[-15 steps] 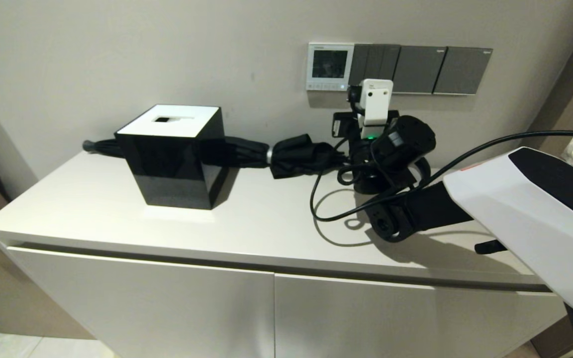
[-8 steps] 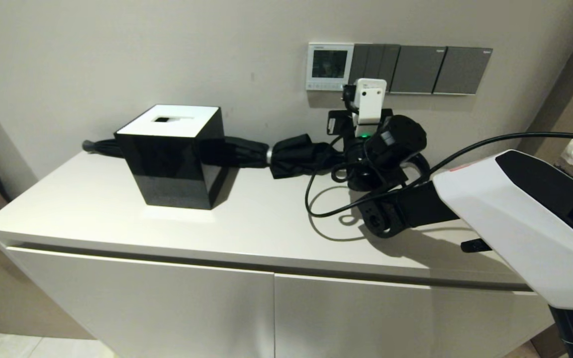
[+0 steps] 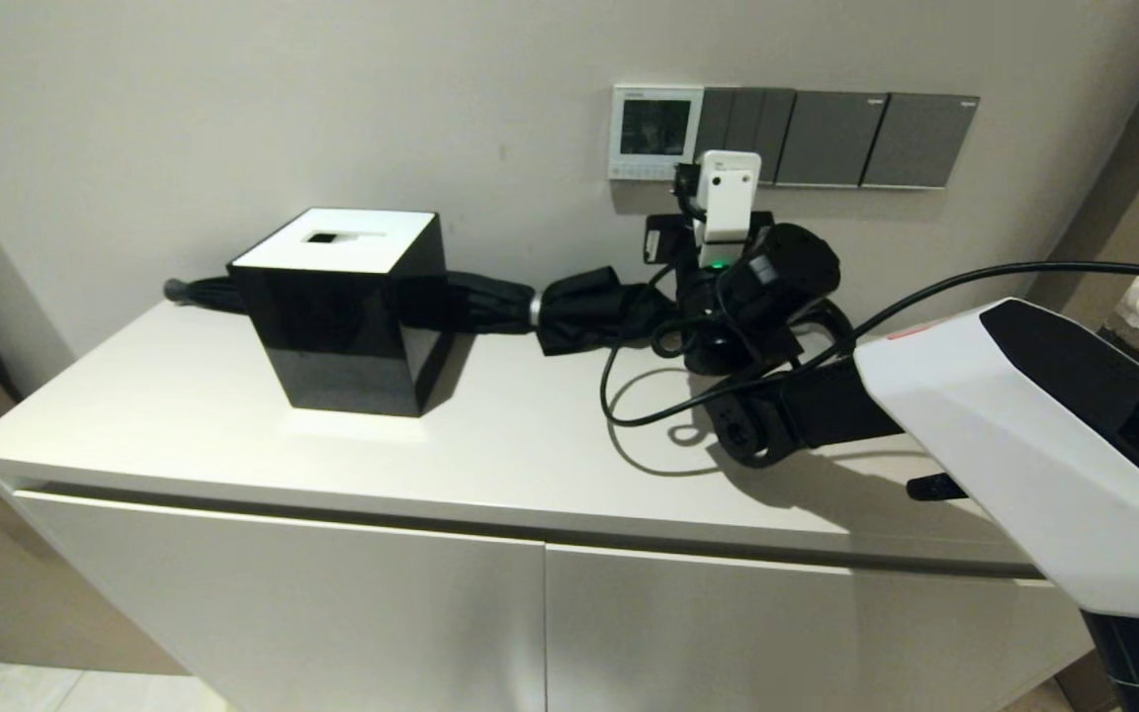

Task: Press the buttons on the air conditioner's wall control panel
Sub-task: Turn off the central air conditioner

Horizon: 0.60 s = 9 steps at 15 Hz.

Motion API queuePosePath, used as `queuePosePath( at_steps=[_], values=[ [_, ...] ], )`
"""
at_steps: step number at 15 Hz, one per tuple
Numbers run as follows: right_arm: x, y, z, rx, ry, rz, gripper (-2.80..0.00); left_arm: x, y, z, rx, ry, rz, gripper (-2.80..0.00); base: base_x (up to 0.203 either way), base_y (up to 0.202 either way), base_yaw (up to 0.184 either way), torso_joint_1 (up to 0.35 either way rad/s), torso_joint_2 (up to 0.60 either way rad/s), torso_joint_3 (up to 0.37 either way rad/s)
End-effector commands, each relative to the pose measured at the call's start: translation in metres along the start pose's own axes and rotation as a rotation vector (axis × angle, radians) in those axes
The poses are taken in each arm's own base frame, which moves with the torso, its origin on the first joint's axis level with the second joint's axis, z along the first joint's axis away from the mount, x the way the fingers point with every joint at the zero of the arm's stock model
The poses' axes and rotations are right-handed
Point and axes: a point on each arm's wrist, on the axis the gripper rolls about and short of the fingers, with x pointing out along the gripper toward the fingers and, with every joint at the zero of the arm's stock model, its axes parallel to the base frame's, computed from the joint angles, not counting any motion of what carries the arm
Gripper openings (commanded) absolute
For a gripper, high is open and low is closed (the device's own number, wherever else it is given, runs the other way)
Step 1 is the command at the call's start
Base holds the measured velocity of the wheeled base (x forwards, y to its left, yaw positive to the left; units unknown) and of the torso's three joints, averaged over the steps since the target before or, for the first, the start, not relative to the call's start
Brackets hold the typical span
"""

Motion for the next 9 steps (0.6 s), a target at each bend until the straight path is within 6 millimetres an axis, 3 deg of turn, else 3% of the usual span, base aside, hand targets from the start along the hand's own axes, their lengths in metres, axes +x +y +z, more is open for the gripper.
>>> queuePosePath(
  at_steps=[1,9],
  values=[
    [0.0010,0.0011,-0.0009,0.002,-0.007,-0.006,-2.80,0.0000,0.0000,0.0000,0.000,0.000,0.000,-2.80,0.000,0.000,0.000,0.000,0.00,0.000],
    [0.0052,0.0086,-0.0040,0.008,-0.016,0.002,-2.80,0.0000,0.0000,0.0000,0.000,0.000,0.000,-2.80,0.000,0.000,0.000,0.000,0.00,0.000]
  ],
)
